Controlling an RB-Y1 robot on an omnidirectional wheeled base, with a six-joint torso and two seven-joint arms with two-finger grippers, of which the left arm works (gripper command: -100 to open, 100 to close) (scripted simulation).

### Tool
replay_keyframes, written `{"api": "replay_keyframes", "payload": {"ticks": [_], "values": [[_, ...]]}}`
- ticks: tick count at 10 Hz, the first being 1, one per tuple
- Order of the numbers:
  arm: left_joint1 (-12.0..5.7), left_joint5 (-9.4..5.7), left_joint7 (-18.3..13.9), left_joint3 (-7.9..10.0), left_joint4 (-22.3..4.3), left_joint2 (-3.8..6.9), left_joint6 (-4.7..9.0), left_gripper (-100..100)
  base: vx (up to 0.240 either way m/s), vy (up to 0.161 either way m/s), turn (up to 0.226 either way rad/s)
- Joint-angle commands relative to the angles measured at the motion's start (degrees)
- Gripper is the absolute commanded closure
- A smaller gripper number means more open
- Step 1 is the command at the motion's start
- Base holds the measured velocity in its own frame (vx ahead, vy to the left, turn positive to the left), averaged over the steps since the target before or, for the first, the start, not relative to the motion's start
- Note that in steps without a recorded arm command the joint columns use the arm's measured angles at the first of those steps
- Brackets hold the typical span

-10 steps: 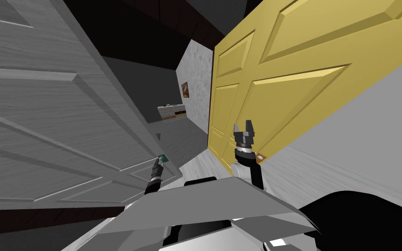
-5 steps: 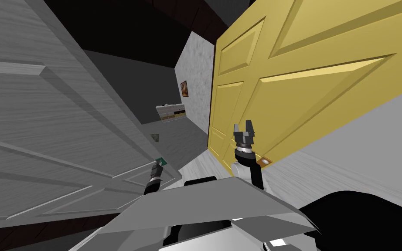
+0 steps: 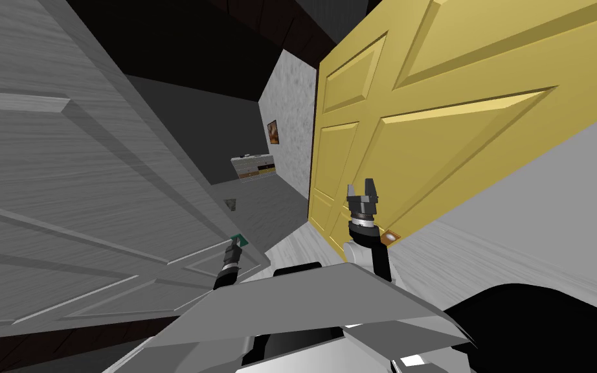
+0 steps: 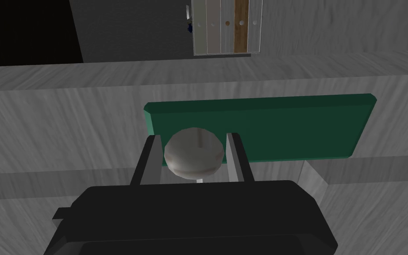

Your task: Pull the door open

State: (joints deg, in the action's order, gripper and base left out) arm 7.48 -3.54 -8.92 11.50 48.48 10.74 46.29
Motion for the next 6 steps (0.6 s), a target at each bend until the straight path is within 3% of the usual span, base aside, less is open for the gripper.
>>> {"api": "replay_keyframes", "payload": {"ticks": [1,6], "values": [[0.33,0.28,-0.67,-0.53,0.11,0.35,0.23,100,-0.181,0.037,-0.107],[1.66,1.62,-4.06,-3.19,0.66,2.57,1.33,100,-0.203,0.026,-0.113]]}}
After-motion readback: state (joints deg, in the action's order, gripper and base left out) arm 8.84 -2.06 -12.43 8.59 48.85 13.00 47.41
